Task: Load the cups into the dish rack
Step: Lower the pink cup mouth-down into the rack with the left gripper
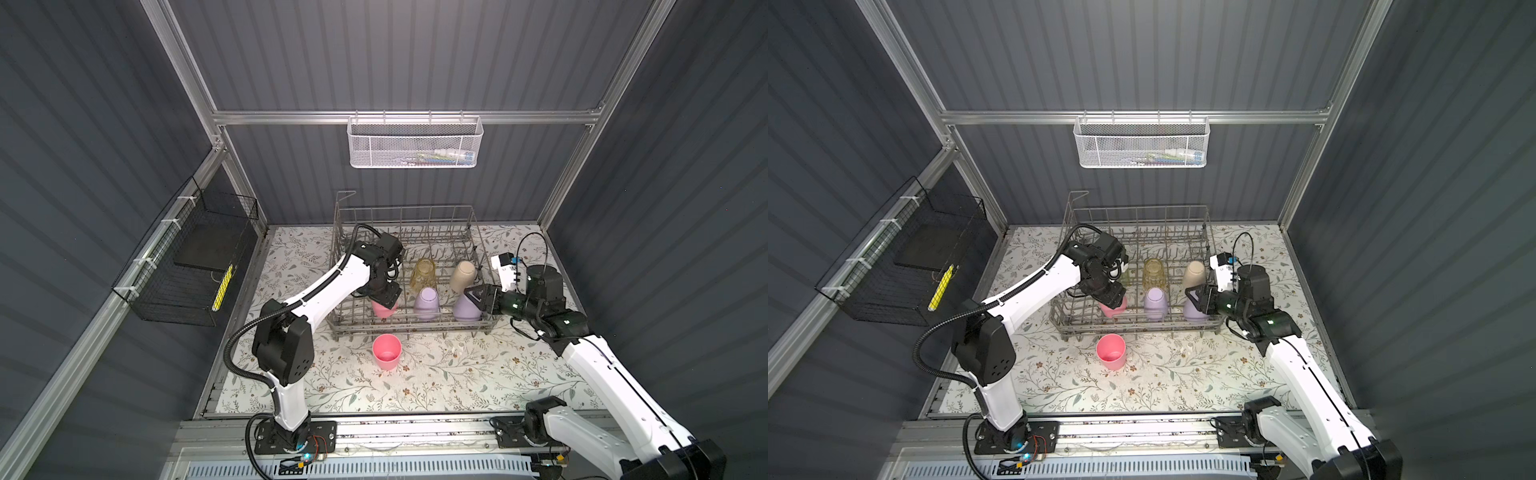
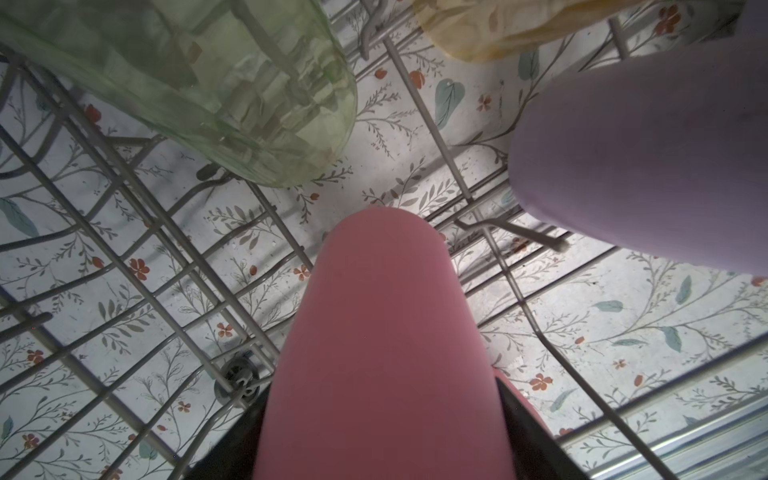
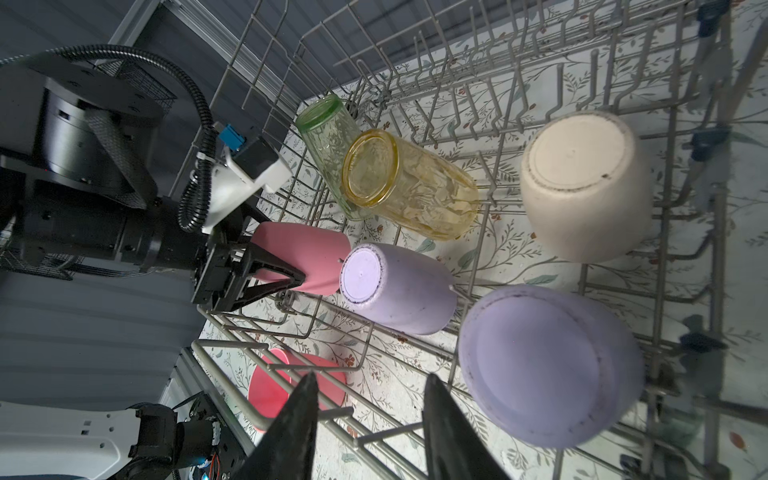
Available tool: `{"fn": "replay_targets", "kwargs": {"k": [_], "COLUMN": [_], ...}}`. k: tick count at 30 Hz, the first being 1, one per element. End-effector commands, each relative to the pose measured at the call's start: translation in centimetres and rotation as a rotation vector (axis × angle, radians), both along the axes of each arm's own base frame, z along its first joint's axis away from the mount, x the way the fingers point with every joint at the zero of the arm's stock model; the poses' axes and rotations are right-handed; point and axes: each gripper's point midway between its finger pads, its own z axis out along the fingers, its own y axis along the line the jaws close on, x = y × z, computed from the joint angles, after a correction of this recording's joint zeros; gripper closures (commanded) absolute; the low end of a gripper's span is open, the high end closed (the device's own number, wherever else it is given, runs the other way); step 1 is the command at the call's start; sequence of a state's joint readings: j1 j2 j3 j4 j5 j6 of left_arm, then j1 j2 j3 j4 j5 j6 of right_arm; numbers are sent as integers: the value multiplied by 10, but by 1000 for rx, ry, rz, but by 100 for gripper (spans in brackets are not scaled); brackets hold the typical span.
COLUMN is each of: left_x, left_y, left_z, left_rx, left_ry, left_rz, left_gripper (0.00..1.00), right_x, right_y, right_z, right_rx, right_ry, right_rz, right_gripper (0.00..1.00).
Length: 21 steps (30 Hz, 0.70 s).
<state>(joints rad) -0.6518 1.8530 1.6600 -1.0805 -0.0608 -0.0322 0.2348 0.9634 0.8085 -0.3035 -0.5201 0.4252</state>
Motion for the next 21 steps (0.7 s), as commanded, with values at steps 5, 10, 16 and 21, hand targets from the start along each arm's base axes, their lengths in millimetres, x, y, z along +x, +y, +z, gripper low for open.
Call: {"fn": "replay_targets", "kwargs": {"k": [5, 10, 16, 21], "left_x": [-4, -8, -9, -10], "left_y": [3, 3, 5, 6], "left_z": [-10, -20, -28, -31], "left_rx": [71, 90, 113, 121], "left_ry": [15, 34, 41, 44], "left_rz": [-12, -2, 17, 29], "left_gripper": [38, 35, 26, 15], "right_x": [2, 4, 4, 3], "right_y": [0, 1, 0, -1], "right_z": [-6, -10, -12, -14], "right_rx": [3, 3, 5, 5], "right_ry": [6, 15, 23, 28], "right_rz": [13, 17, 15, 13], "right_gripper": [57, 57, 57, 57]}}
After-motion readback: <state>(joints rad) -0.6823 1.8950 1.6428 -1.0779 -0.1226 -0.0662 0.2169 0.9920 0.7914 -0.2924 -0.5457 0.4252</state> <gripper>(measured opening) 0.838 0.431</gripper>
